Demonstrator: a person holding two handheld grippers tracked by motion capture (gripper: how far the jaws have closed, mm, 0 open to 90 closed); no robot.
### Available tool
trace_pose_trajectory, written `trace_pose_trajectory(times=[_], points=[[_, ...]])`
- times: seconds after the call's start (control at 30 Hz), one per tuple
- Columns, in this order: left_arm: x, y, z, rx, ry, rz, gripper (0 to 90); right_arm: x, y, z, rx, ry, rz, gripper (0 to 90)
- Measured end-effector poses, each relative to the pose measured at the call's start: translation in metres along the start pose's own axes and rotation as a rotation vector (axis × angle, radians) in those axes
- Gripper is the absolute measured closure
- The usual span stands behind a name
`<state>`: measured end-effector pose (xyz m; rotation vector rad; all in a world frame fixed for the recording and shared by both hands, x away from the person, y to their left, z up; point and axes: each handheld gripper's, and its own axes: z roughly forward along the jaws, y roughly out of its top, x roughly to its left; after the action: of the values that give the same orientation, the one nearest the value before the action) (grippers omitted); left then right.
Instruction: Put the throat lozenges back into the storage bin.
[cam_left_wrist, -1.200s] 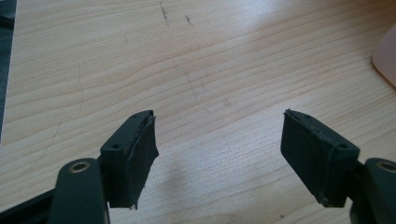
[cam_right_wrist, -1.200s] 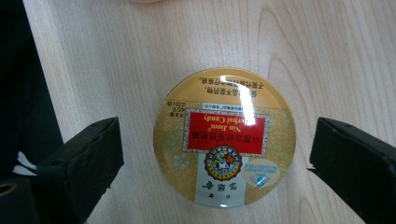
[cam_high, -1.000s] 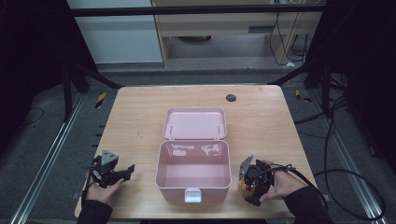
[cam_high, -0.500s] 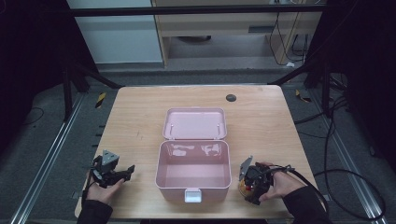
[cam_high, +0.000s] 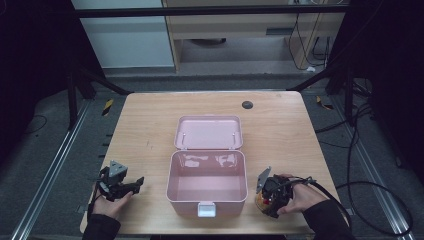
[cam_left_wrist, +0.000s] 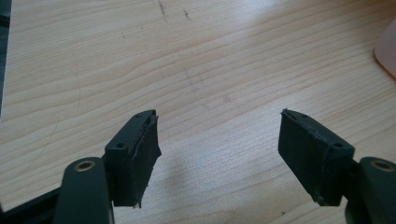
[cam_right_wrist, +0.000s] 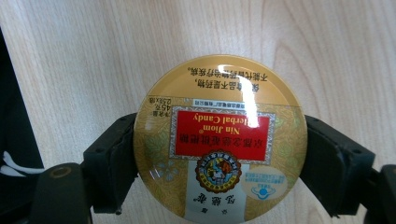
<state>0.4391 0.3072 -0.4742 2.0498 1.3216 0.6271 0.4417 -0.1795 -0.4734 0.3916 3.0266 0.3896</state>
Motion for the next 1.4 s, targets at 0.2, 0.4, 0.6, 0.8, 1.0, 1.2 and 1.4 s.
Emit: trace_pose_trajectory(times=[0.2, 0.4, 0.6, 0.8, 1.0, 1.2, 1.4], points=[[-0.001, 0.000, 0.001, 0.004, -0.006, 0.004, 28.5, -0.001, -0.002, -0.010, -0.031, -0.012, 0.028, 20.7], [-0.001, 0.000, 0.002, 0.007, -0.008, 0.006, 28.5, -0.002, -0.006, -0.022, -0.083, -0.020, 0.047, 20.8], [-0.002, 0.001, 0.001, 0.003, -0.012, -0.001, 28.5, -0.004, -0.010, -0.032, -0.138, -0.036, 0.073, 20.8], [-0.003, 0.002, 0.004, 0.010, -0.018, 0.004, 28.7, -0.003, -0.008, -0.045, -0.164, -0.037, 0.062, 20.8], [-0.003, 0.003, 0.005, 0.014, -0.020, 0.005, 28.7, -0.005, -0.003, -0.066, -0.209, -0.042, 0.062, 20.8], [-0.003, 0.003, 0.006, 0.018, -0.024, 0.010, 28.7, -0.006, 0.002, -0.083, -0.232, -0.064, 0.056, 20.8], [-0.004, 0.003, 0.007, 0.021, -0.026, 0.018, 28.7, -0.004, 0.006, -0.098, -0.275, -0.093, 0.049, 20.8]])
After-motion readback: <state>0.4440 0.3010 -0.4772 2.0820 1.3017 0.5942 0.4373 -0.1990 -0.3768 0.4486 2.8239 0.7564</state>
